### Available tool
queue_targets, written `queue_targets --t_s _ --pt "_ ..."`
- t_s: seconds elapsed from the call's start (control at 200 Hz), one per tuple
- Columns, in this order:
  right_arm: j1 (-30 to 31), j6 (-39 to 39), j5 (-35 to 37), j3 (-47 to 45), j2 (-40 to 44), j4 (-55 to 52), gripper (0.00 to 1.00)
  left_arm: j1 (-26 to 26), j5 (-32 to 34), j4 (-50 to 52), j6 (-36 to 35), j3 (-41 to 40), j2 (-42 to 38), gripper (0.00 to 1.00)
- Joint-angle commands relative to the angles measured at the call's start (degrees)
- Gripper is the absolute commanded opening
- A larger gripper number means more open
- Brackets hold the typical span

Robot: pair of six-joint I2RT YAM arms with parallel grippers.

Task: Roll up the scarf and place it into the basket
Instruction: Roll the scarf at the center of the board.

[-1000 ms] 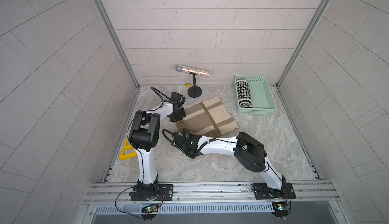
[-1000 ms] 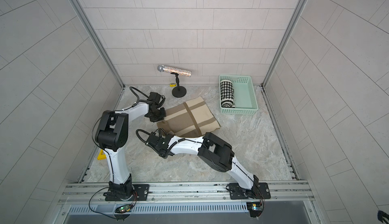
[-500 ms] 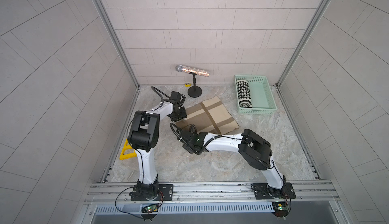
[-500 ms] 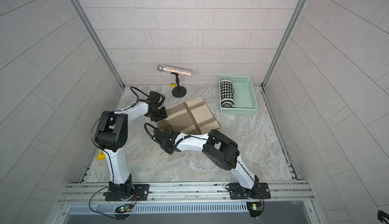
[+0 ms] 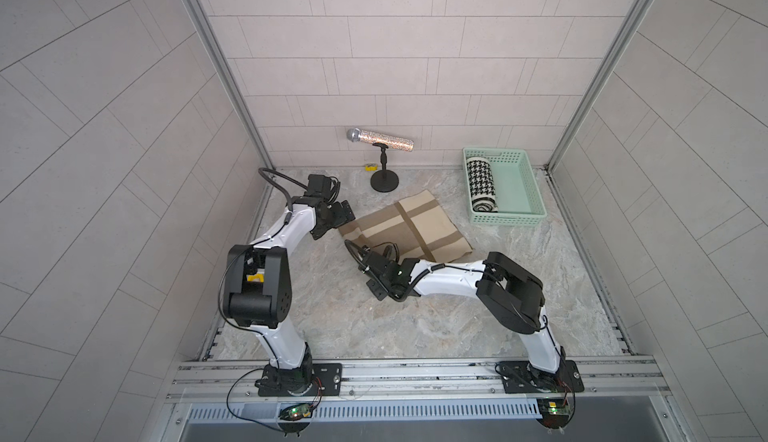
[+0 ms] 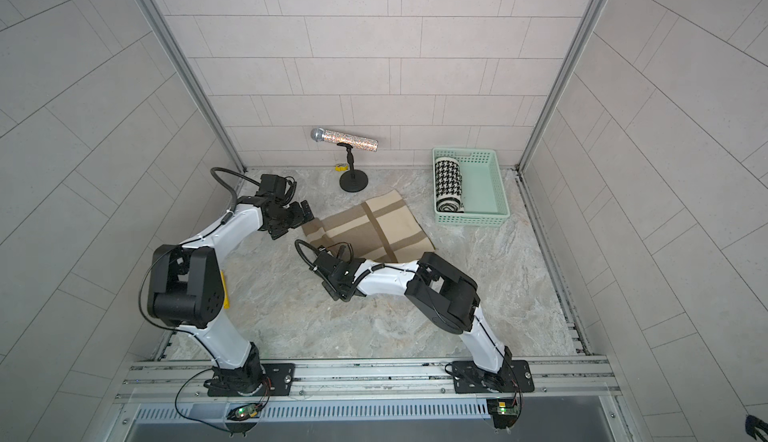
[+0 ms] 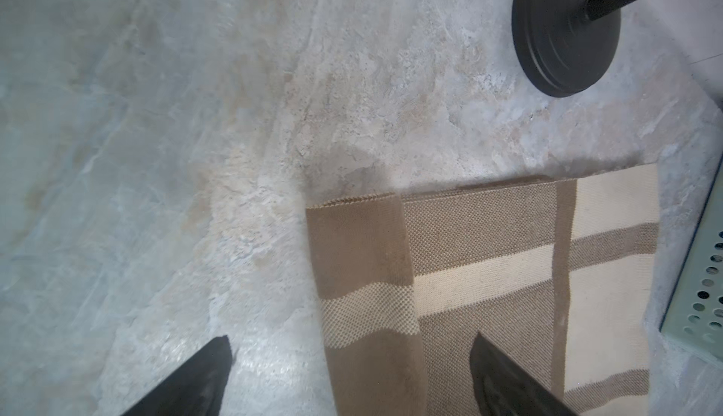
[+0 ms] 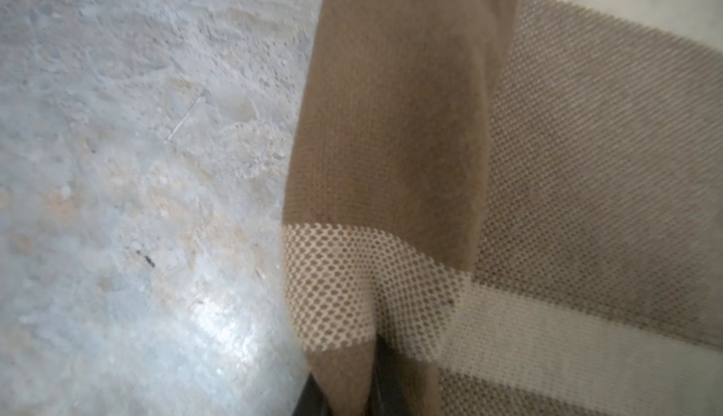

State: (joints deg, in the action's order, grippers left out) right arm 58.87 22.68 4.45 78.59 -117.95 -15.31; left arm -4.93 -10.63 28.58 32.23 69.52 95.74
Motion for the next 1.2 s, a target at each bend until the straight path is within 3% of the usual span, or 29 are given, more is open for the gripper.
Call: queue_targets --t_s 0.0,0.125,0.275,0.616,0.716,0.846,0.881,1.061,1.191 --pt "-1.78 7.02 -12.77 -5.99 0.97 -3.56 0.1 -0.38 -0.57 -4.1 3.72 -6.71 -4.77 0.97" --pt "-4.53 10.7 -20.06 -8.96 3.19 2.65 0.08 -0.61 -6.73 -12.23 8.39 -15.96 -9.06 0.85" --pt "-7.43 14.22 -26.1 -11.84 4.97 7.65 0.07 -1.22 -10.07 -14.88 8.95 -22.28 -11.01 0.8" --pt "-9.53 16.23 -30.08 -14.4 7.21 10.21 0.08 -2.5 -18.39 -34.5 15.53 -27.84 -3.1 0.6" --pt "-9.57 16.59 -30.87 -14.66 7.43 10.26 0.09 -3.94 -16.61 -34.36 15.16 -26.13 -1.91 0.41" --pt "-9.57 16.7 -31.52 -15.39 8.53 10.36 0.15 -6.19 -10.42 -26.4 12.06 -22.15 -1.01 0.02" --pt "-9.57 16.42 -31.37 -15.85 9.27 10.24 0.19 -6.74 -8.49 -23.32 11.27 -20.66 -0.82 0.0" --pt "-8.44 11.06 -21.71 -18.46 15.64 5.83 0.48 -7.92 0.13 -9.57 9.61 -15.16 -0.8 0.0" --pt "-2.42 3.78 0.5 -14.45 17.94 -5.34 0.66 -9.13 5.64 -1.16 6.62 -11.62 -1.16 0.0"
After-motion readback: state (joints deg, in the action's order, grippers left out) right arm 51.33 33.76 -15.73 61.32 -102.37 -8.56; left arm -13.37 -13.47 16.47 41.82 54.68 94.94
